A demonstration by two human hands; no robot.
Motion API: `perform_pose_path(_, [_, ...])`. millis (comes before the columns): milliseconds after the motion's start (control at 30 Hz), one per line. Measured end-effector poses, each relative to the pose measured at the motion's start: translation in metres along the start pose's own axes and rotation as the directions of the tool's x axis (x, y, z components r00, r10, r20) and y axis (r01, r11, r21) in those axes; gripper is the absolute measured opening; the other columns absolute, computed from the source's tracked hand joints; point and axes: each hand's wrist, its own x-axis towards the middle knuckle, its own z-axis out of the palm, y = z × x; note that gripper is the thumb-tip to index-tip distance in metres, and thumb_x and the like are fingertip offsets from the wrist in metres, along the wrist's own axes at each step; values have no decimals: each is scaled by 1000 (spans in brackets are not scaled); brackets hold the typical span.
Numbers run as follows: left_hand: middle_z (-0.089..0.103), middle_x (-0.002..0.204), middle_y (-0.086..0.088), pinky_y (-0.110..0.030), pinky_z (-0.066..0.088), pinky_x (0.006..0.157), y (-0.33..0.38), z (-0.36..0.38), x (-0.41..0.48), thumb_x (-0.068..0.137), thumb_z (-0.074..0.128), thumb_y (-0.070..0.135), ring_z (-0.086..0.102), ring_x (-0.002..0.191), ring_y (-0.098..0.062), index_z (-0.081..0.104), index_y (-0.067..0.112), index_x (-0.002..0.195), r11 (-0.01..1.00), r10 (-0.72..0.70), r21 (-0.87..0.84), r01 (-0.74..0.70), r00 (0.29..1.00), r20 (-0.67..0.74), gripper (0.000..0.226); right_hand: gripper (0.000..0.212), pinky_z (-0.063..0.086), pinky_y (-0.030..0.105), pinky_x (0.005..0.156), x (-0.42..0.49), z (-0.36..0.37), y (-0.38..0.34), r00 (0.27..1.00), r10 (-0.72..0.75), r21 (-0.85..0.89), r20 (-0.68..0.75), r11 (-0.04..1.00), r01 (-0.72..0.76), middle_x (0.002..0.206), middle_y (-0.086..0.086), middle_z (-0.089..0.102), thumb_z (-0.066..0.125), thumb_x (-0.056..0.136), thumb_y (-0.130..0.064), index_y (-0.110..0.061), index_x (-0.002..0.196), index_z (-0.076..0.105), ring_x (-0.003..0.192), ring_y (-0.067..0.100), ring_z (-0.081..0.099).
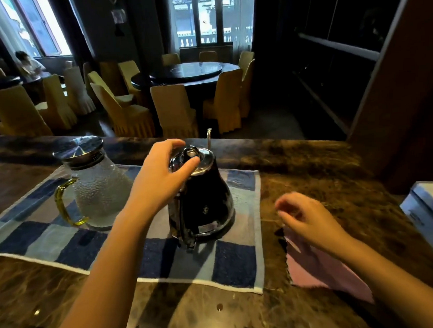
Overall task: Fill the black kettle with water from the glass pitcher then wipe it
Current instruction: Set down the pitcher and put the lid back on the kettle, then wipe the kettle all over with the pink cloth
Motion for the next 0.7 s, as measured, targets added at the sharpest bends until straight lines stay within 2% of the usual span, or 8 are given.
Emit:
perform_pose_path(100, [49,134,-3,-33,42,100,4,14,15,83,64,43,47,121,-18,48,21,131,993,43,106,-56,992,121,55,17,49,19,79,-42,-3,18,989,67,-149,130,988,-47,103,-25,55,58,84,-47,-43,101,57,97,-3,56])
perform_pose_path(200, [50,137,-5,-46,42,104,0,23,20,81,65,43,45,126,-24,45,24,132,987,40,142,-70,977,208,58,59,26,16,104,-77,2,32,957,96,-215,275,976,-36,131,-42,27,44,74,-78,-54,127,41,124,-16,27])
perform_pose_path(333, [52,131,2,-22,42,92,-10,25,21,82,67,35,49,118,-14,44,24,132,998,66,2,-68,982,179,56,72,8,25,115,-94,8,40,960,93,-212,263,977,-36,147,-41,2,35,72,-86,-61,137,19,136,-16,4])
perform_pose_path(400, [48,126,10,-9,34,80,-12,26,19,85,65,33,46,114,-8,41,25,135,998,15,-61,-5,986,166,56,67,12,28,116,-92,9,39,967,90,-207,240,977,-40,147,-39,9,40,73,-83,-58,134,28,136,-13,9])
perform_pose_path(467, [45,123,11,-6,32,74,-13,27,19,86,64,32,44,112,-6,39,24,136,997,-21,-66,32,987,159,57,44,28,33,113,-88,11,36,988,48,-141,149,990,-26,141,-33,34,48,78,-72,-50,116,51,132,-10,27])
perform_pose_path(533, [49,124,7,-8,34,73,-13,26,22,85,65,33,46,109,-8,41,21,135,999,-26,-34,33,986,166,57,23,45,34,96,-86,14,33,999,28,-18,27,999,-28,112,-26,63,55,83,-59,-37,87,62,115,-6,51])
perform_pose_path(600, [55,126,-1,-13,37,76,-11,25,27,84,66,35,49,107,-11,46,18,131,999,-37,17,35,984,174,53,19,50,28,81,-83,15,28,994,95,151,-46,985,-87,89,-20,68,57,83,-51,-34,78,61,94,-1,62])
perform_pose_path(700, [57,123,-6,-20,39,78,-6,25,37,84,65,38,52,103,-13,53,17,121,996,-59,73,45,980,192,45,12,53,35,72,-73,19,29,960,254,358,-119,913,-197,84,-11,68,58,89,-31,-37,77,59,80,6,65])
